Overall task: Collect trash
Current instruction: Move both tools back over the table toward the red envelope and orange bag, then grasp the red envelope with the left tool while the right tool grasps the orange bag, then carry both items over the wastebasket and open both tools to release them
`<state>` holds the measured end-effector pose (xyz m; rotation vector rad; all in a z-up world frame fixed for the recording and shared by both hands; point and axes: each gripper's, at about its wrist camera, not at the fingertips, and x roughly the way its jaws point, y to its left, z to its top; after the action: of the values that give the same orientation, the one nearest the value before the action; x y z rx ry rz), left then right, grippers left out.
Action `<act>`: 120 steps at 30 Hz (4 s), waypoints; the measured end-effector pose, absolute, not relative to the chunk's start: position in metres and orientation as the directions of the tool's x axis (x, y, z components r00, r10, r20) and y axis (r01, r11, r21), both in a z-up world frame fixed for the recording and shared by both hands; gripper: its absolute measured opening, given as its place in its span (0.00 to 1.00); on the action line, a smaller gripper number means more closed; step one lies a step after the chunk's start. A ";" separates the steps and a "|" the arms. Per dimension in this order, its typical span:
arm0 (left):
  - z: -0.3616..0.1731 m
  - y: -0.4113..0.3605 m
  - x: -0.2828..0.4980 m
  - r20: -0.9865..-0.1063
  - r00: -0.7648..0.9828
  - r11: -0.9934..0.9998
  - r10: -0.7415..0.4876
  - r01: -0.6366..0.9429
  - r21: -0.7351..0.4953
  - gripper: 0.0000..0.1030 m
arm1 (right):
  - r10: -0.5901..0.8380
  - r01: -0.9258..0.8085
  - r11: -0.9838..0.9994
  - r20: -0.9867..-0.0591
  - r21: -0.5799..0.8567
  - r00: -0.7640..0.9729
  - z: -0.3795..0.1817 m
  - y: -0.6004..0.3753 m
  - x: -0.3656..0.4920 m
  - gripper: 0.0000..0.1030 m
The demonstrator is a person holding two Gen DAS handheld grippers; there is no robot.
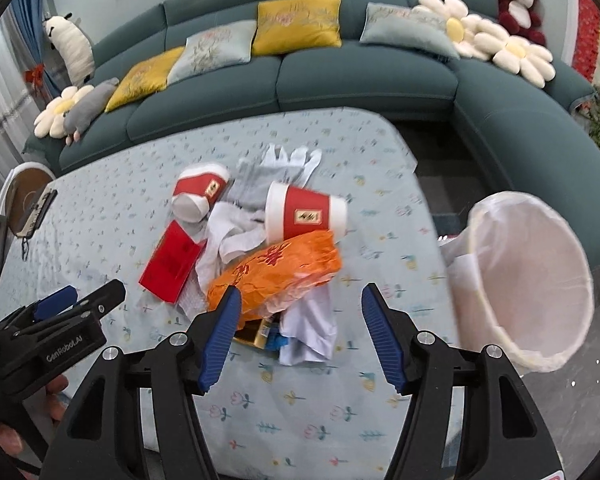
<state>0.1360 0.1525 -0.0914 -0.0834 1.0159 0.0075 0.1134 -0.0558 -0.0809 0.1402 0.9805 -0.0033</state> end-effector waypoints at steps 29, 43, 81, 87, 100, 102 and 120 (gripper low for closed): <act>-0.140 0.146 0.183 -0.893 0.445 0.997 -0.066 0.007 -0.070 0.05 | 0.203 0.067 0.962 -0.855 0.266 0.478 -0.134 -0.039 0.164 0.08; -0.060 0.119 0.144 -0.823 0.554 0.991 -0.125 0.036 -0.126 0.04 | 0.181 0.034 0.966 -0.767 0.255 0.616 -0.058 -0.064 0.126 0.06; 0.027 -0.113 0.073 -0.727 0.583 0.890 -0.364 0.447 -0.088 0.03 | -0.106 0.316 0.919 -0.623 0.237 0.775 0.015 -0.265 -0.001 0.06; 0.014 -0.138 0.078 -0.745 0.547 0.871 -0.382 0.482 -0.093 0.04 | -0.129 0.364 0.899 -0.647 0.244 0.752 -0.001 -0.289 -0.002 0.06; -0.017 -0.190 0.099 -0.788 0.459 0.835 -0.410 0.537 -0.121 0.04 | -0.143 0.417 0.875 -0.692 0.245 0.707 -0.033 -0.326 0.011 0.06; -0.020 -0.195 0.102 -0.792 0.452 0.834 -0.411 0.538 -0.125 0.06 | -0.141 0.421 0.874 -0.700 0.245 0.700 -0.037 -0.327 0.016 0.07; -0.027 -0.186 0.115 -0.796 0.462 0.860 -0.392 0.491 -0.138 0.25 | -0.151 0.422 0.881 -0.717 0.215 0.680 -0.045 -0.319 0.029 0.15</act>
<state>0.1148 -0.1861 -0.0267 0.1163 0.9457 -0.5440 0.0293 -0.3187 -0.0449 0.3832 0.7594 -0.3307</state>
